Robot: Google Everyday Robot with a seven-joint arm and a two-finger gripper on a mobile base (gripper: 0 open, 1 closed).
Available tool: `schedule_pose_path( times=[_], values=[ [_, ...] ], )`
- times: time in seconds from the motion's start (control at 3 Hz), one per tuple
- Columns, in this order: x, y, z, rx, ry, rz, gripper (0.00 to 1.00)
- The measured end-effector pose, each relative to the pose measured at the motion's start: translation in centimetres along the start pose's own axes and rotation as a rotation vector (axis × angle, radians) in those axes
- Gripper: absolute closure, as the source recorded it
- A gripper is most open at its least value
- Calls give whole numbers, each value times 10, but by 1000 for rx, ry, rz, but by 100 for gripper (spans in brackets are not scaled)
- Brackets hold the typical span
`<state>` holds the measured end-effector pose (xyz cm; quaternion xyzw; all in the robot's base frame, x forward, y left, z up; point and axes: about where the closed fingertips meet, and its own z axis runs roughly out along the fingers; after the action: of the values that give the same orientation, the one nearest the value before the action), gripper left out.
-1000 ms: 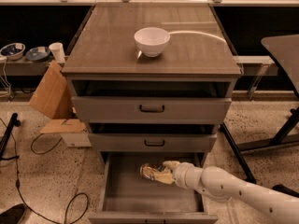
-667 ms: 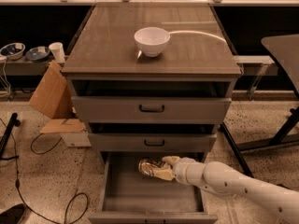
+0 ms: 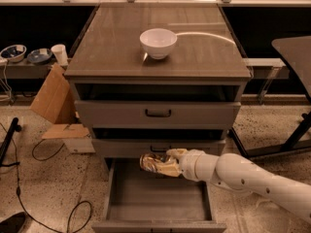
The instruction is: Pick orange can from bottom drawer and place on counter
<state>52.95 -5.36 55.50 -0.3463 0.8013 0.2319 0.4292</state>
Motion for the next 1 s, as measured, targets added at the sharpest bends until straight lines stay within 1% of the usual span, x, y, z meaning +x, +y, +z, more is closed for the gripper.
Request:
schedule_pose_path(
  times=[0.33,0.67,1.0],
  values=[
    [-53,14,-26,30,-3,-49,100],
    [-53,14,-26,29,-3,-49,100],
    [-54,16,-23,15,-17,-48,100]
  ],
)
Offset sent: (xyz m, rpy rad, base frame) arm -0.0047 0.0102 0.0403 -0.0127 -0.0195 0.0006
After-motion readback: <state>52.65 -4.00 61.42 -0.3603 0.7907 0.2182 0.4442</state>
